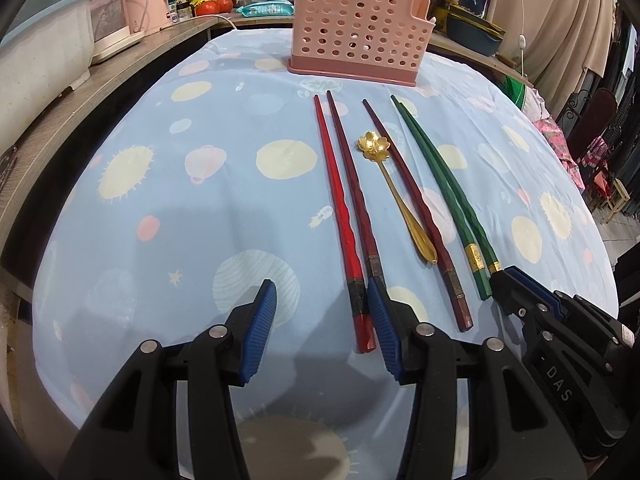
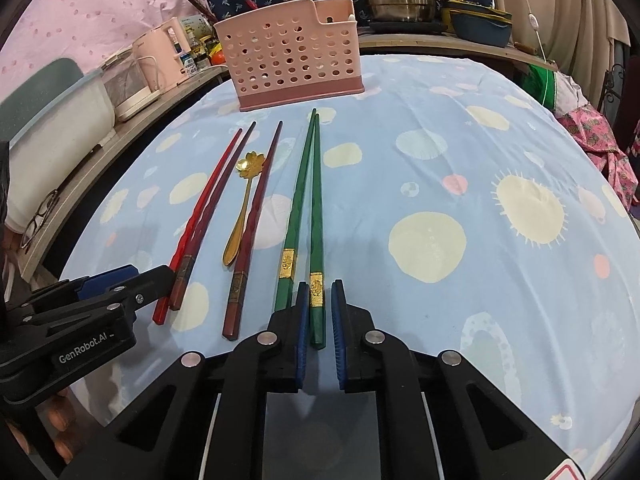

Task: Organize utensils
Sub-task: 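Grasp a red chopstick with the left tool while the right tool grasps a green chopstick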

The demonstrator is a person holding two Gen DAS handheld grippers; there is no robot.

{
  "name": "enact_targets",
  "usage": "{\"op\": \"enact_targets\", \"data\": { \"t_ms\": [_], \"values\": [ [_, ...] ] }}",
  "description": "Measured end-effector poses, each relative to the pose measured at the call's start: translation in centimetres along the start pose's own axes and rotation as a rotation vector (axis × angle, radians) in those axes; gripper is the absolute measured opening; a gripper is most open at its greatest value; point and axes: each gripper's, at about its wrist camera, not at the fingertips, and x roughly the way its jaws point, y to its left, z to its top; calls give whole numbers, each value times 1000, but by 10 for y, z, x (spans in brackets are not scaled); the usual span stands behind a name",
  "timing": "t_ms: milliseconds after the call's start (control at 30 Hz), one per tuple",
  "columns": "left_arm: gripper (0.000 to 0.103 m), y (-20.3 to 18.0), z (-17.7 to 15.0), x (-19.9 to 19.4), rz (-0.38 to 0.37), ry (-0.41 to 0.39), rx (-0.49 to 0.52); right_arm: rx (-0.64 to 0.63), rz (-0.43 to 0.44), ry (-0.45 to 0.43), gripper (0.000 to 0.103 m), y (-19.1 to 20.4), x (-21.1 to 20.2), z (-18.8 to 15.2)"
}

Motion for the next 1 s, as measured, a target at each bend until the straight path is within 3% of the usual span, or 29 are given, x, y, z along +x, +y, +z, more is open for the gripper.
{"op": "enact_targets", "data": {
  "t_ms": [467, 1000],
  "values": [
    [44, 1, -4, 0, -1, -3, 14, 3, 4, -1, 10, 0, 0, 0],
    [7, 5, -3, -2, -44, 1, 1, 2, 7, -2, 7, -1, -2, 0]
  ]
}}
